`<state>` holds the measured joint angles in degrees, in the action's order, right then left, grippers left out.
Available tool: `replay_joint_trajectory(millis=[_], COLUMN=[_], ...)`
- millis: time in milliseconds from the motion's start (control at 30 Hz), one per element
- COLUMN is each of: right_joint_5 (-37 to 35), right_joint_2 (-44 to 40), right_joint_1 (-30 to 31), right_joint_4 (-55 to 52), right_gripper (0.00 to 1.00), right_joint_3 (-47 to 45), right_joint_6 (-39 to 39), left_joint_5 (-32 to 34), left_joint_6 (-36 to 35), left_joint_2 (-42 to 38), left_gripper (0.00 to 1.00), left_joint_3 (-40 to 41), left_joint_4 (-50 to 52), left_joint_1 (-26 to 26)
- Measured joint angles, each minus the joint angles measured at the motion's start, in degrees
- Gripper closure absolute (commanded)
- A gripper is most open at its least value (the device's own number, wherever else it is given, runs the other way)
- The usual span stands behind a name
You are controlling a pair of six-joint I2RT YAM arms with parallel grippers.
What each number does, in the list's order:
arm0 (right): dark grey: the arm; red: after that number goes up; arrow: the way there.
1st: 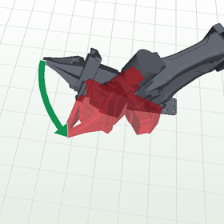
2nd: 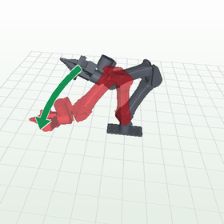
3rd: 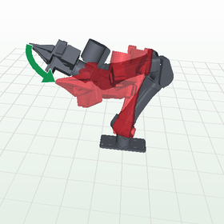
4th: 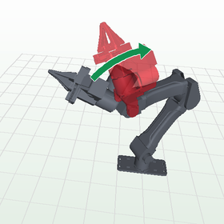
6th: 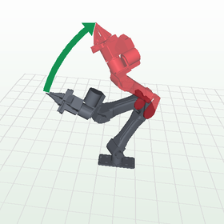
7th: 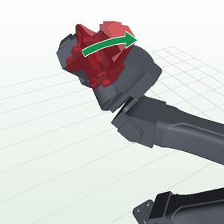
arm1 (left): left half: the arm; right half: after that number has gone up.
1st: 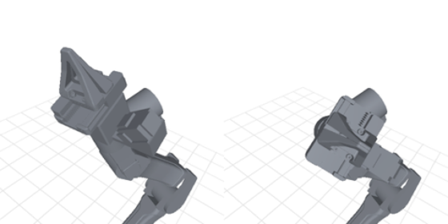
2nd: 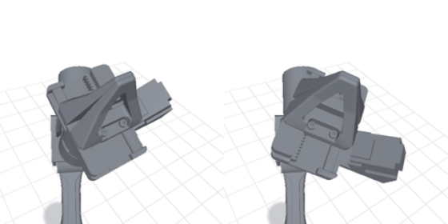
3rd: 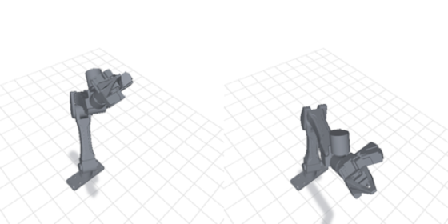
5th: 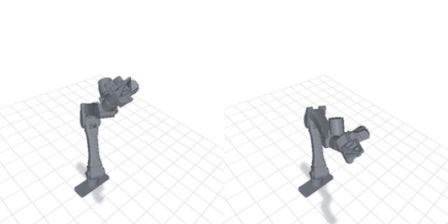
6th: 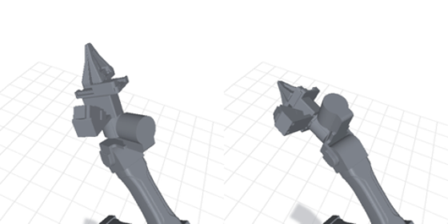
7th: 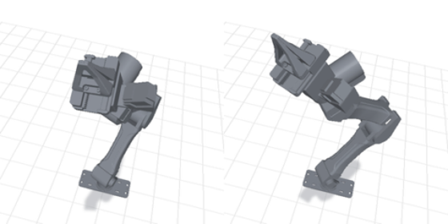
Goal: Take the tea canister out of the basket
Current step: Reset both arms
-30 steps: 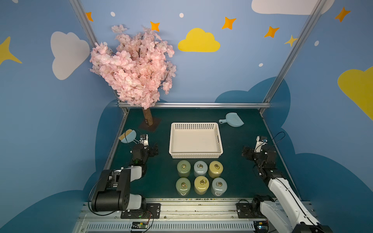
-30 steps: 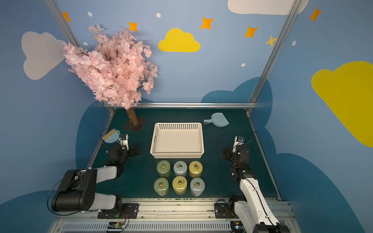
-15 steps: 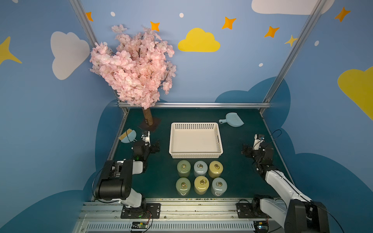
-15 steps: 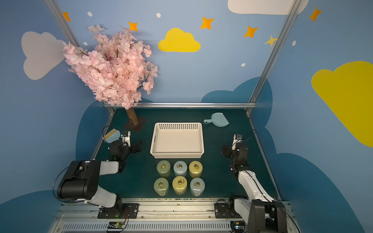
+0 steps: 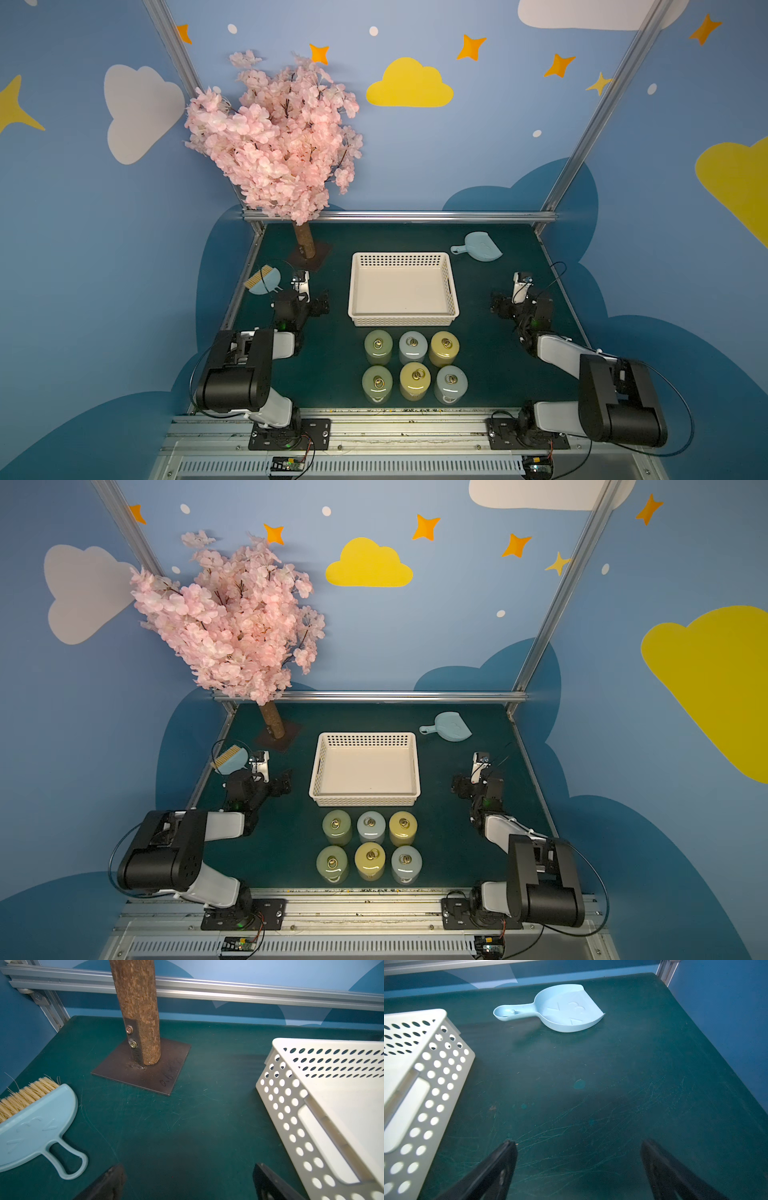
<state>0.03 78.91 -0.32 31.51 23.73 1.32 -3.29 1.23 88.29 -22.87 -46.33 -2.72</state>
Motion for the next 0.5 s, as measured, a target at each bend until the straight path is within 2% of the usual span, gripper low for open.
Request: replay_joint_trajectory(millis=[167,500], right_joint_5=[0.1,-0.4], right_joint_2=[6.6,6.6], right_joint_1=[0.4,1.7], right_joint_4=[5.8,5.1], right_gripper=[0.01,0.02], right_joint_3=[-0.5,1.1], right_joint_6=[-0.1,-0.4], left_joint_5=[0.0,0.0], left_joint_6=[-0.1,-0.2], left_joint_2=[0.0,0.0], left_gripper=[0.0,0.0], left_joint_3=[0.0,0.0], left_joint_4=[0.0,0.0], left_joint_1=[0.1,0.2])
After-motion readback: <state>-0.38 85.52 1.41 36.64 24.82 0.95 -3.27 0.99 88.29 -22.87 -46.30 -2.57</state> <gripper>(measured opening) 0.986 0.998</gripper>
